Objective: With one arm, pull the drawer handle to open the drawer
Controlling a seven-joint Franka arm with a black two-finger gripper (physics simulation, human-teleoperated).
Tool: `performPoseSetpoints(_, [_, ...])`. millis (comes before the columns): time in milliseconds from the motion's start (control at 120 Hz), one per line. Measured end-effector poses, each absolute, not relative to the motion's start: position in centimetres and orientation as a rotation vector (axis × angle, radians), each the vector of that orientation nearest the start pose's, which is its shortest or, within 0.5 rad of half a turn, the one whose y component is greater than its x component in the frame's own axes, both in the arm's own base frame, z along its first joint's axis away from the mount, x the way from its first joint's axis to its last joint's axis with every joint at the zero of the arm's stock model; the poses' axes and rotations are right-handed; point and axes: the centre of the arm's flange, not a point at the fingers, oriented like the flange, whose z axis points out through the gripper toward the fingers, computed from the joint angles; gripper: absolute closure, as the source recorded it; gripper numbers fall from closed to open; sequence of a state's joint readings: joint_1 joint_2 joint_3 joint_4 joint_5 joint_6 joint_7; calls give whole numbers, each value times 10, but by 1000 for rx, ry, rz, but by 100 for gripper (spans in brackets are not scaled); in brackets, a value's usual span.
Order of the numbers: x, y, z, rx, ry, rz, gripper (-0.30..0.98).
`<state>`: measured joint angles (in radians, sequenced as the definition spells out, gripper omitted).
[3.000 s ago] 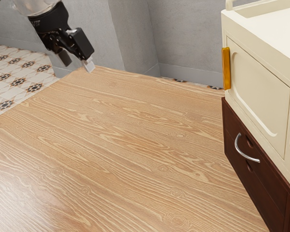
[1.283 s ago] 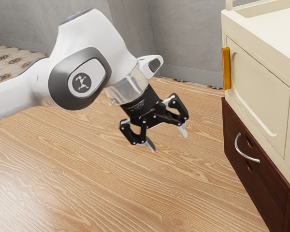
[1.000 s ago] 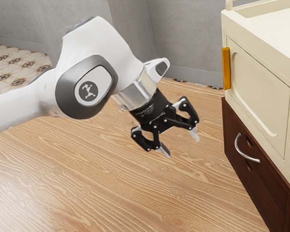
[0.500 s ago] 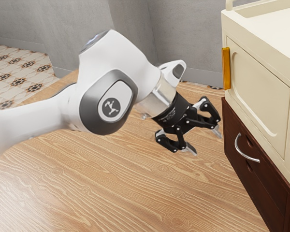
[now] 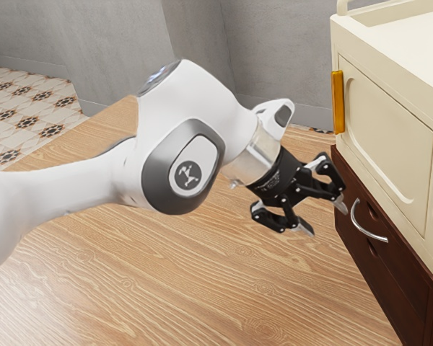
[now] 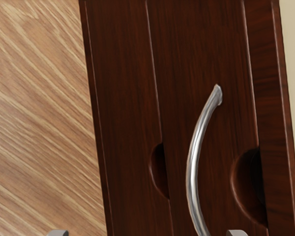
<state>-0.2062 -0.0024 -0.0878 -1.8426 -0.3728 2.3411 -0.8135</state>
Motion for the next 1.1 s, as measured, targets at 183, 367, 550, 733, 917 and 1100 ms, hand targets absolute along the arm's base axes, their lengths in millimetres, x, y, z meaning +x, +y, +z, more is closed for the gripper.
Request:
performPoseSetpoints(183, [581,-180,570,2415,901,350,33])
performPoseSetpoints(367, [583,-186,566,2415,889,360,34])
performPoseSetpoints(550, [580,-202,563,2423,853,359,34])
performPoseSetpoints(733, [577,-210,560,2436,840,335,34])
performPoseSetpoints(917, [581,-202,554,2439,864,321,34])
performPoseSetpoints(1100, [584,-193,552,2437,886,318,34])
